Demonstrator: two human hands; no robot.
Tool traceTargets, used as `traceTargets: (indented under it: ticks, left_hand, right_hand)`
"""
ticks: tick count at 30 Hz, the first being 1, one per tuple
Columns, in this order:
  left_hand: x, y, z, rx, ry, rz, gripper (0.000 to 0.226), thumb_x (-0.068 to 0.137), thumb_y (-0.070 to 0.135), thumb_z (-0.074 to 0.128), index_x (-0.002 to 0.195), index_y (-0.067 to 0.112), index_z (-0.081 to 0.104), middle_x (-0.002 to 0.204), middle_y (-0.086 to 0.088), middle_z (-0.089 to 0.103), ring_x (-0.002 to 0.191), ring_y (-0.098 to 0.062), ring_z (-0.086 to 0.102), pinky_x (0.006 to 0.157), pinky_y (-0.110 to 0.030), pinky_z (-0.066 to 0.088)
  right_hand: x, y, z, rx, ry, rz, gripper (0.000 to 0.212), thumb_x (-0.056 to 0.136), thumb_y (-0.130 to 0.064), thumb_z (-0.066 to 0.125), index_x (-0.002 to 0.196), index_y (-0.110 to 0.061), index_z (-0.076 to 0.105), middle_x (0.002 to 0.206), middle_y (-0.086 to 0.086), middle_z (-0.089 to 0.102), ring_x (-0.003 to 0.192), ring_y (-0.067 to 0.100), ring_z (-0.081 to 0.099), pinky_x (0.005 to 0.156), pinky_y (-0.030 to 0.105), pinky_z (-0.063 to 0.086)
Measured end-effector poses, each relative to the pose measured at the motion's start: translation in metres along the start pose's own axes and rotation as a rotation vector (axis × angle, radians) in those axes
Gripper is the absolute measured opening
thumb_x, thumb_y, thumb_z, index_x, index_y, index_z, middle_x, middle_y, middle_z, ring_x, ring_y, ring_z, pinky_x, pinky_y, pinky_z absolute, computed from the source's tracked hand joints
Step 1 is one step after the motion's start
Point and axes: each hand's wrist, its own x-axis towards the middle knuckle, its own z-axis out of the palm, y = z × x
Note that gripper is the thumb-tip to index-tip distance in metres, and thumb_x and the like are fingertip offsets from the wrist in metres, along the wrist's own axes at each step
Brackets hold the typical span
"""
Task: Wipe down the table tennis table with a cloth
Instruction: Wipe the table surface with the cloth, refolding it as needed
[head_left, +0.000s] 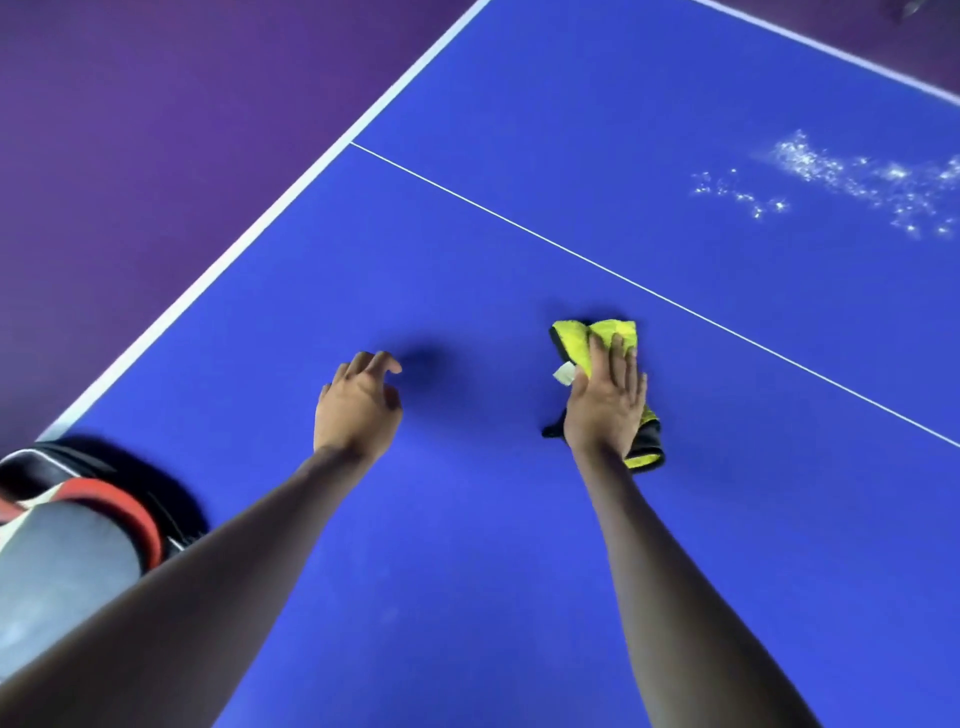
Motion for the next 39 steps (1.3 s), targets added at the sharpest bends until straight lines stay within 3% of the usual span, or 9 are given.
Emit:
traceTargets:
  ticks: [5, 9, 12, 15, 19, 25, 28, 32, 39]
  left_hand:
    - [0.026, -0.003, -0.005, -0.019, 0.025, -0.093, 0.047, 0.089, 0.004, 0.049, 0.134, 0.013, 0.057, 0.134, -0.009, 0.055, 0.123, -0.033, 0.047, 0.094, -0.047, 0.046]
    - [0.056, -0.015, -0.022, 0.147, -0.105, -0.062, 0.069, 0.086, 0.006, 0.054, 0.152, 0.023, 0.041, 0.154, -0.004, 0.039, 0.137, -0.030, 0.037, 0.105, -0.048, 0.039]
    - [0.069, -0.033, -0.030, 0.333, -0.273, -0.006, 0.088, 0.088, 0.008, 0.055, 0.161, 0.041, 0.018, 0.169, 0.007, 0.011, 0.155, -0.022, 0.014, 0.112, -0.045, 0.038]
    - [0.072, -0.043, -0.033, 0.326, -0.318, -0.001, 0.095, 0.088, 0.000, 0.049, 0.159, 0.050, 0.011, 0.170, 0.016, 0.000, 0.157, -0.016, 0.005, 0.088, -0.037, 0.050]
    - [0.072, -0.040, -0.026, 0.290, -0.306, 0.001, 0.096, 0.088, 0.000, 0.054, 0.160, 0.047, 0.010, 0.170, 0.012, -0.004, 0.157, -0.018, 0.001, 0.114, -0.042, 0.038]
    - [0.070, -0.042, -0.020, 0.227, -0.293, -0.015, 0.099, 0.086, 0.002, 0.058, 0.160, 0.047, 0.009, 0.171, 0.008, -0.005, 0.158, -0.021, -0.001, 0.120, -0.047, 0.030]
    - [0.069, -0.040, -0.021, 0.219, -0.303, -0.021, 0.101, 0.085, 0.004, 0.059, 0.160, 0.046, 0.007, 0.171, 0.007, -0.007, 0.158, -0.022, -0.003, 0.124, -0.047, 0.020]
    - [0.069, -0.042, -0.023, 0.209, -0.302, -0.016, 0.100, 0.086, 0.003, 0.059, 0.160, 0.046, 0.006, 0.170, 0.008, -0.008, 0.158, -0.021, -0.005, 0.126, -0.047, 0.015]
    - [0.072, -0.047, -0.020, 0.204, -0.250, -0.014, 0.095, 0.085, 0.002, 0.054, 0.159, 0.047, 0.014, 0.170, 0.009, 0.000, 0.157, -0.021, -0.001, 0.121, -0.049, 0.028]
  right_hand:
    - [-0.109, -0.082, 0.021, 0.128, -0.191, -0.676, 0.063, 0.088, -0.008, 0.062, 0.148, -0.029, 0.055, 0.163, -0.005, 0.043, 0.154, 0.020, 0.034, 0.126, 0.043, 0.027]
    - [-0.072, -0.071, 0.021, 0.068, -0.306, -1.027, 0.055, 0.098, -0.019, 0.052, 0.152, -0.031, 0.051, 0.166, -0.006, 0.038, 0.154, 0.017, 0.032, 0.128, 0.040, 0.023]
    - [0.015, -0.055, 0.031, 0.020, -0.173, -0.883, 0.061, 0.093, -0.012, 0.047, 0.152, -0.028, 0.051, 0.163, -0.004, 0.042, 0.153, 0.019, 0.037, 0.124, 0.044, 0.031]
    - [0.101, -0.053, 0.043, 0.007, -0.116, -0.565, 0.056, 0.098, -0.018, 0.055, 0.153, -0.025, 0.049, 0.164, 0.001, 0.042, 0.152, 0.022, 0.037, 0.122, 0.048, 0.033]
    - [0.130, -0.071, 0.057, -0.040, -0.059, -0.298, 0.050, 0.103, -0.023, 0.058, 0.152, -0.021, 0.048, 0.165, 0.008, 0.040, 0.153, 0.028, 0.034, 0.123, 0.049, 0.031]
    - [0.081, -0.118, 0.071, 0.088, -0.249, -0.798, 0.053, 0.100, -0.019, 0.052, 0.153, -0.022, 0.051, 0.164, 0.000, 0.041, 0.154, 0.022, 0.033, 0.125, 0.043, 0.030]
    - [0.104, -0.159, 0.086, 0.104, -0.285, -0.726, 0.055, 0.101, -0.017, 0.059, 0.154, -0.024, 0.048, 0.166, 0.001, 0.038, 0.156, 0.023, 0.029, 0.125, 0.046, 0.028]
    - [0.141, -0.202, 0.100, 0.048, -0.309, -0.596, 0.053, 0.106, -0.023, 0.054, 0.157, -0.026, 0.042, 0.170, 0.002, 0.029, 0.158, 0.023, 0.021, 0.128, 0.044, 0.019]
    - [0.154, -0.185, 0.102, 0.022, -0.249, -0.595, 0.050, 0.107, -0.027, 0.051, 0.156, -0.024, 0.043, 0.168, 0.005, 0.034, 0.157, 0.023, 0.025, 0.127, 0.044, 0.024]
